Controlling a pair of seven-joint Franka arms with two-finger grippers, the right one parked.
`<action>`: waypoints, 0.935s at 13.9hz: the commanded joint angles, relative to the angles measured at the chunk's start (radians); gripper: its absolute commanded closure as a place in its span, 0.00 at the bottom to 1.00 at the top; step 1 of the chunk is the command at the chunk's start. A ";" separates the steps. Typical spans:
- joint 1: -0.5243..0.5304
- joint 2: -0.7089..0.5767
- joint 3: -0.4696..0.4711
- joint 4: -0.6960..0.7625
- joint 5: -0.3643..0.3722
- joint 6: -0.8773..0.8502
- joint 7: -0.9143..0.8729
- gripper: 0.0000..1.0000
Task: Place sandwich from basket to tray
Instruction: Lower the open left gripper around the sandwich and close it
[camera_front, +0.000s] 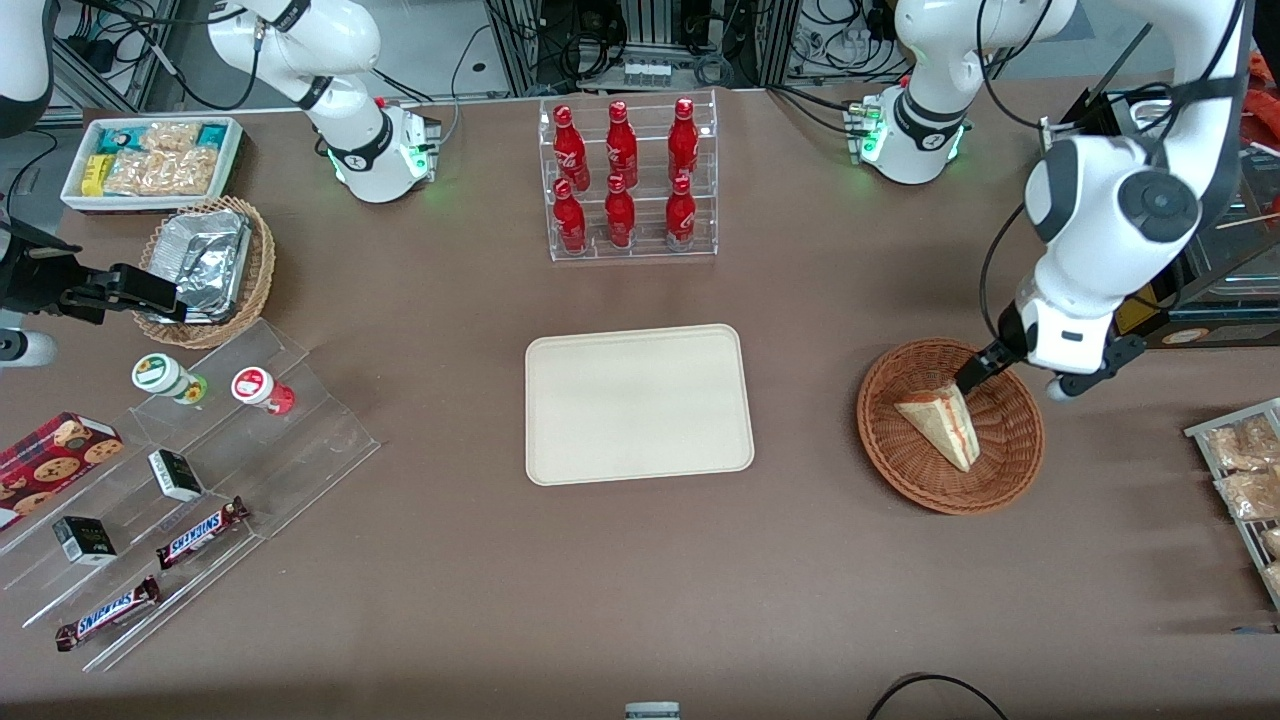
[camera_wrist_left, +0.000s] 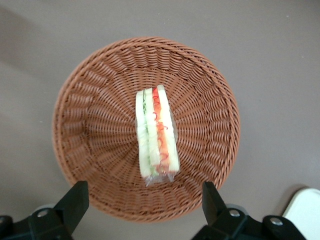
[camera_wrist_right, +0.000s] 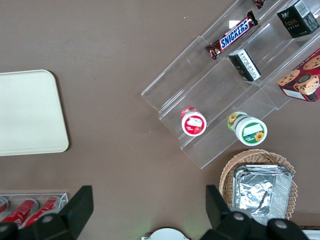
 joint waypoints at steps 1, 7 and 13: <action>-0.004 0.058 -0.007 -0.007 0.007 0.055 -0.041 0.00; -0.007 0.137 -0.007 -0.027 0.008 0.140 -0.048 0.00; -0.009 0.184 -0.007 -0.030 0.010 0.158 -0.048 0.00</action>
